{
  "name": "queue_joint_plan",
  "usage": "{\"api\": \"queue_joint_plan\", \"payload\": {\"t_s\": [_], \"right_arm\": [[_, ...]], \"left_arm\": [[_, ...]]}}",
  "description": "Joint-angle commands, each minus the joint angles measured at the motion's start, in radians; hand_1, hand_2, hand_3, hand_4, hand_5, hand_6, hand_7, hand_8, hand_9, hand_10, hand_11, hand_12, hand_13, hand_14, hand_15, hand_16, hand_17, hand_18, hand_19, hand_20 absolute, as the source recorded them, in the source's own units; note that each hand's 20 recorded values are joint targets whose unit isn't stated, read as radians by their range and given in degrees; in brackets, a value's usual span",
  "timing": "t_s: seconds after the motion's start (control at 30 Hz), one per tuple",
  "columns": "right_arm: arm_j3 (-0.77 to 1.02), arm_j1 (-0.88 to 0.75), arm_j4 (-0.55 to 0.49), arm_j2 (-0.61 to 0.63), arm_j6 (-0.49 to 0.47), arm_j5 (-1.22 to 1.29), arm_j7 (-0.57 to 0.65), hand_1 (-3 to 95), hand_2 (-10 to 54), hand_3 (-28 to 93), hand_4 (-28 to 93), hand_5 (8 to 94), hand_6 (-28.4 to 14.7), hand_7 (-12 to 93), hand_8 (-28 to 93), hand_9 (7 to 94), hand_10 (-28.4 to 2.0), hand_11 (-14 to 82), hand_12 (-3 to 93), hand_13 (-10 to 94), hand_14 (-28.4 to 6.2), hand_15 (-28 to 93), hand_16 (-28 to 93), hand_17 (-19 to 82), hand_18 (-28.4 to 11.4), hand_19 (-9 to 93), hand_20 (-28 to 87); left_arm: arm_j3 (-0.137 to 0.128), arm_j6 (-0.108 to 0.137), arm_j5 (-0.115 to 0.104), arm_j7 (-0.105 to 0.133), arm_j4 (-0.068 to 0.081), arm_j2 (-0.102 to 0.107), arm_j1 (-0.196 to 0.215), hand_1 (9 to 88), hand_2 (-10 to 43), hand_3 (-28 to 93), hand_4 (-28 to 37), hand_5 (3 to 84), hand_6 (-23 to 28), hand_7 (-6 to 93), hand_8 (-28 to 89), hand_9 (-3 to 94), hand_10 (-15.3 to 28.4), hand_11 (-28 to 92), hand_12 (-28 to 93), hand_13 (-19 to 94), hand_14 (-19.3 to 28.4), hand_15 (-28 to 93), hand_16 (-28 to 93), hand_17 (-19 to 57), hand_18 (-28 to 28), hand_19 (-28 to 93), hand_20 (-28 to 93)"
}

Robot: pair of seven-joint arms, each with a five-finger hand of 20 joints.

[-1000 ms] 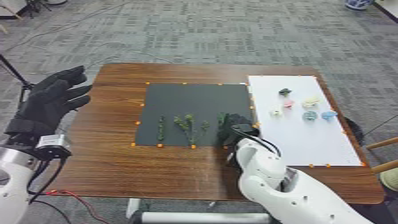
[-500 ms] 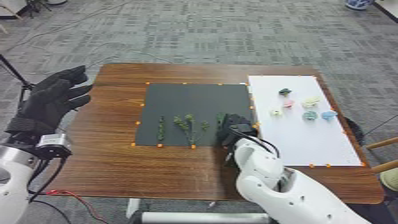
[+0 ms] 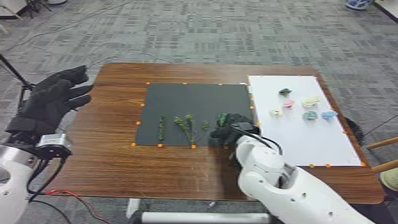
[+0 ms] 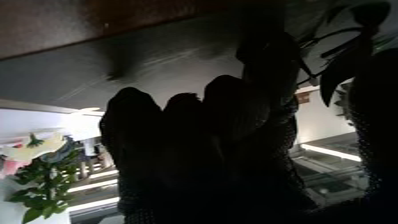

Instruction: Arrange flowers

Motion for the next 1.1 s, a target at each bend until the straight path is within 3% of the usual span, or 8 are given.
{"api": "queue_joint_plan", "payload": {"t_s": [0.03,0.37,0.47,0.6,0.67,0.83,0.93,1.1], "right_arm": [[0.01,-0.032,0.044,0.026,-0.108,0.041,0.06,14.9,-9.5,76,-27,66.9,-4.2,43,-11,76.1,-11.4,59.8,55.4,78,-9.0,80,48,54,-21.3,93,68],[0.108,-0.052,0.024,0.026,-0.254,0.15,0.105,12.6,-9.5,62,-28,55.6,-10.9,15,-5,73.1,-15.0,54.2,48.1,76,-9.3,79,47,53,-21.7,93,66],[0.15,-0.065,0.007,0.023,-0.302,0.183,0.103,21.6,-8.7,41,-27,53.3,-12.7,11,-4,73.6,-15.0,52.5,47.7,76,-9.4,79,48,53,-21.7,93,66],[0.203,-0.09,-0.034,0.048,-0.246,0.185,0.104,28.8,-2.9,-8,-8,43.4,-17.0,3,-4,75.0,-15.5,47.3,44.1,76,-9.5,78,47,53,-22.0,93,65],[0.27,-0.123,-0.084,0.069,-0.212,0.201,0.092,29.0,-1.9,-13,-6,39.3,-18.2,1,-4,75.4,-15.6,44.4,42.2,76,-9.6,77,47,53,-22.1,93,65],[0.378,-0.185,-0.184,0.165,0.011,0.128,0.052,26.9,-2.0,3,-11,41.0,-16.3,4,-4,77.5,-15.3,43.9,40.7,77,-9.4,78,46,54,-22.4,93,64],[0.409,-0.202,-0.197,0.213,0.151,0.093,0.061,15.3,-6.5,49,-27,46.9,-12.7,8,-5,78.5,-14.6,46.0,42.2,77,-9.2,78,46,54,-22.3,93,65],[0.391,-0.219,-0.136,0.278,0.263,-0.007,0.016,11.2,-7.0,73,-28,48.1,-9.9,12,-5,65.1,-15.7,50.7,43.2,64,-14.5,80,44,38,-24.3,93,56]], "left_arm": [[-0.004,-0.03,-0.002,-0.002,0.007,-0.001,-0.004,25.9,-8.3,69,-26.6,25.4,2.6,24.3,-12,19.7,10.9,26,12,13,14.3,43,-9,-7.6,20.5,40,6],[-0.014,-0.03,-0.004,0.004,0.001,-0.007,0.011,25.8,-8.5,69,-26.6,25.3,2.5,24.1,-12,19.7,10.9,26,12,13,14.4,43,-9,-7.6,20.6,40,6],[-0.014,-0.031,-0.002,0.004,0.001,-0.007,0.01,25.8,-8.6,69,-26.6,25.2,2.5,24.1,-11,19.7,11.0,26,12,13,14.4,43,-9,-7.6,20.6,40,6],[-0.011,-0.026,-0.004,0.005,0.0,-0.007,0.008,25.8,-8.5,69,-26.6,25.3,2.5,24.1,-11,19.7,10.9,25,12,13,14.4,43,-9,-7.7,20.7,40,6],[-0.012,-0.027,-0.002,0.004,0.0,-0.008,0.009,25.8,-8.5,69,-26.6,25.2,2.5,24.1,-11,19.7,10.9,25,12,13,14.4,43,-9,-7.7,20.7,40,6],[-0.015,-0.02,-0.002,0.005,-0.004,-0.011,0.018,25.8,-8.5,69,-26.6,25.2,2.5,24.1,-11,19.8,10.9,25,12,13,14.4,43,-9,-7.7,20.7,40,6],[-0.016,-0.025,-0.003,0.003,-0.004,-0.01,0.02,25.9,-8.4,69,-26.6,25.3,2.5,24.0,-11,19.8,11.0,25,12,13,14.4,42,-9,-7.7,20.7,40,6],[-0.019,-0.016,-0.002,0.006,-0.011,-0.017,0.036,26.0,-8.2,69,-26.6,25.3,2.5,24.0,-11,19.7,10.9,25,13,13,14.4,43,-9,-7.7,20.7,40,6]]}}
